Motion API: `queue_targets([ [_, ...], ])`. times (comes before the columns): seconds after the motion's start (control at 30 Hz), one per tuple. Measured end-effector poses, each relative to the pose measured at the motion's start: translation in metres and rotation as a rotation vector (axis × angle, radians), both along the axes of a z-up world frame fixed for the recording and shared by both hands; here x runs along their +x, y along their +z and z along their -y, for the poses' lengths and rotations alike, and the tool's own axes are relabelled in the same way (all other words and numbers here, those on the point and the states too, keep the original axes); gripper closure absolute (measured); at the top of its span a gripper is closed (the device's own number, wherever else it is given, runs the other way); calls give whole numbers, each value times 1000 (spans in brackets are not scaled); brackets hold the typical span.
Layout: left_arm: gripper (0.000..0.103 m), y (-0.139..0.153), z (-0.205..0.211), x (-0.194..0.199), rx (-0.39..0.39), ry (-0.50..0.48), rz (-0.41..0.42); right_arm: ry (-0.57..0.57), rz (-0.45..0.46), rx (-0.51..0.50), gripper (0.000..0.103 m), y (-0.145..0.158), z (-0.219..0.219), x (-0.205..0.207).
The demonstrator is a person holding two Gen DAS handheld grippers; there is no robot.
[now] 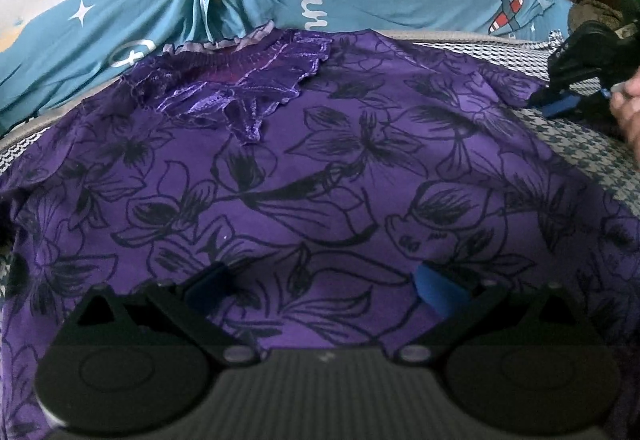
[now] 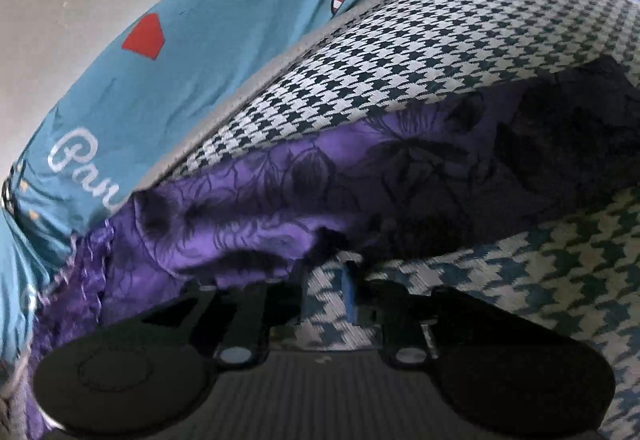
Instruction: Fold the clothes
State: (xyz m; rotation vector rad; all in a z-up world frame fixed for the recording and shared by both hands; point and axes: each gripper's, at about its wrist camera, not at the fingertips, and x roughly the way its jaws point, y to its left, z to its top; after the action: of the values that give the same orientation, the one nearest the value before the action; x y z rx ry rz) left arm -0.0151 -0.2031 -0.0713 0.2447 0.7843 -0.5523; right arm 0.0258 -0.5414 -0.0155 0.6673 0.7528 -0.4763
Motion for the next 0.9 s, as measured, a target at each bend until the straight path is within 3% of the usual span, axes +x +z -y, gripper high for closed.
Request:
queue_targets([
  [0.2, 0, -1, -1, -1, -5, -5, 8, 33, 13, -118, 84, 16, 4, -17],
  [0.33, 0, -1, -1, -1, -6, -8, 9, -42, 23, -181, 83, 27, 25, -34],
  [0.53, 0, -2, 0, -1, -4, -7, 12, -185, 6, -261, 72, 33, 68, -62],
  [0.9, 0, -1, -1, -1, -4, -7, 11, -468, -22, -222, 61, 26, 138, -108],
])
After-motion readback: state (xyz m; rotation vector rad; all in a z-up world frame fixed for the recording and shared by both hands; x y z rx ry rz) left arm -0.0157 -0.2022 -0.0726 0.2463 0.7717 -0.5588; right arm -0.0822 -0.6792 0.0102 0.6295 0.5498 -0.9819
